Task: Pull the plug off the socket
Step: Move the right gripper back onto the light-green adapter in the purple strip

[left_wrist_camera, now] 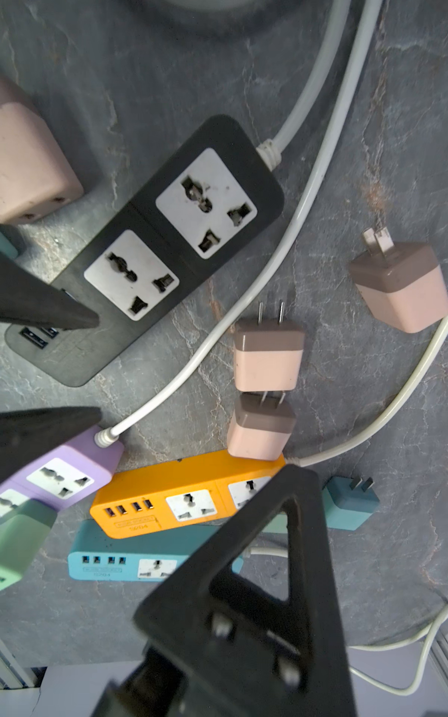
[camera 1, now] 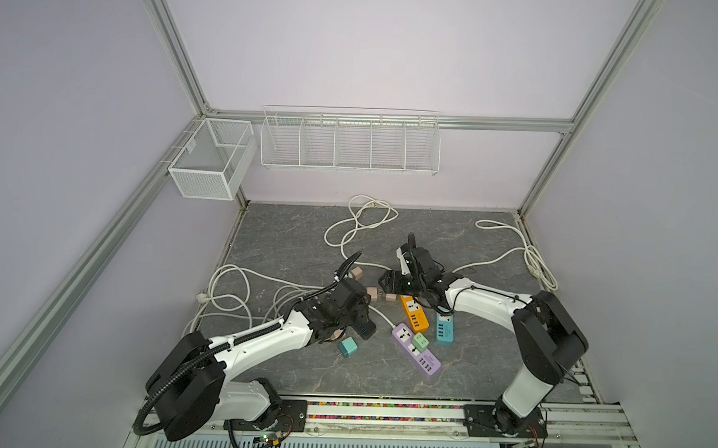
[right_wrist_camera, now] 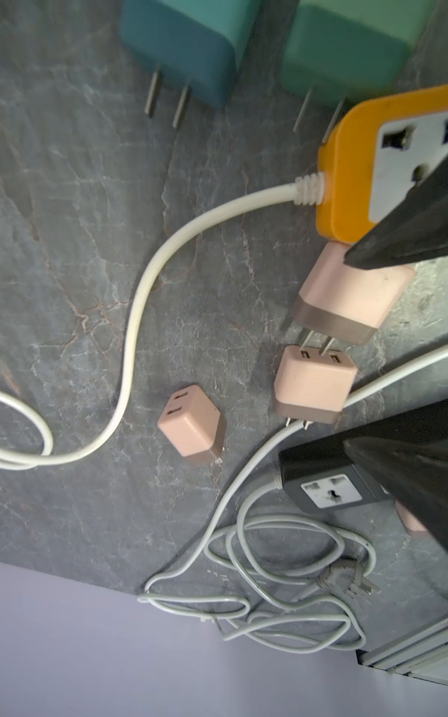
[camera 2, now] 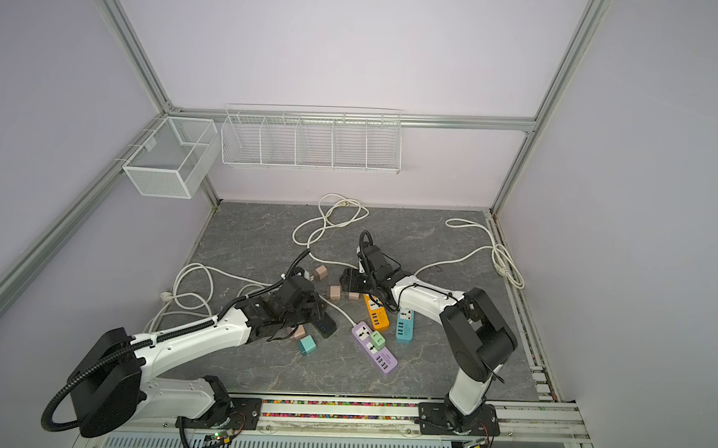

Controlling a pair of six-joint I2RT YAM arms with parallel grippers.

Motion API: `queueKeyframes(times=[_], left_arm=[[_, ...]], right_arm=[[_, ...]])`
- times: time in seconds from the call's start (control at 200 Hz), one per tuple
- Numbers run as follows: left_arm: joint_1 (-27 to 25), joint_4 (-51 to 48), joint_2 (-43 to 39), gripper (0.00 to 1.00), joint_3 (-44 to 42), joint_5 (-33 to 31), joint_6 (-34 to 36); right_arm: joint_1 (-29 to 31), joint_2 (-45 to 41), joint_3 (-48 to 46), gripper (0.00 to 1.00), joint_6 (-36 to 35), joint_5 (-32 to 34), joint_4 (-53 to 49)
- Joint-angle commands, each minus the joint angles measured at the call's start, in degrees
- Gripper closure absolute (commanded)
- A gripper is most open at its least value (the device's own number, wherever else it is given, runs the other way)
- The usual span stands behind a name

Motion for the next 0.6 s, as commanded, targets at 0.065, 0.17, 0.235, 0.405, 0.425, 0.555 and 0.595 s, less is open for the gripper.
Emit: queueKeyframes(times=[0.065,0.17,0.235,0.405,0.425,0.555,0.595], left_arm=[[0.3,1.4,0.2,0.63,1.6,3.1,1.1],[0.3,2.7,0.5,0.63,1.2,5.3,1.1],[0.2,3.9,0.8,0.63,0.7,6.6,0.9],[-2.0,6.2,1.9,0.61,0.1,8.0,0.1],[-2.5,6.4,2.3,0.61,0.0,8.0,0.1],[-5.4,7.9,4.5,0.60,0.4,7.7,-0.6],[-6.3,9.0,4.4,0.60,-0.4,7.0,-1.7]], right_arm=[[0.0,-7.5,-2.3,0.26,-4.1,2.5,-4.7],[0.0,-11.8,-3.8,0.26,-6.1,2.9,-7.7],[0.0,-14.7,-4.6,0.25,-7.3,3.1,-10.0],[0.2,-21.9,-6.8,0.24,-10.3,4.7,-18.8],[0.3,-22.7,-7.2,0.24,-10.5,5.5,-20.0],[1.9,-27.5,-8.5,0.24,-11.6,9.5,-26.7],[2.9,-28.8,-8.6,0.24,-12.2,10.6,-28.5]])
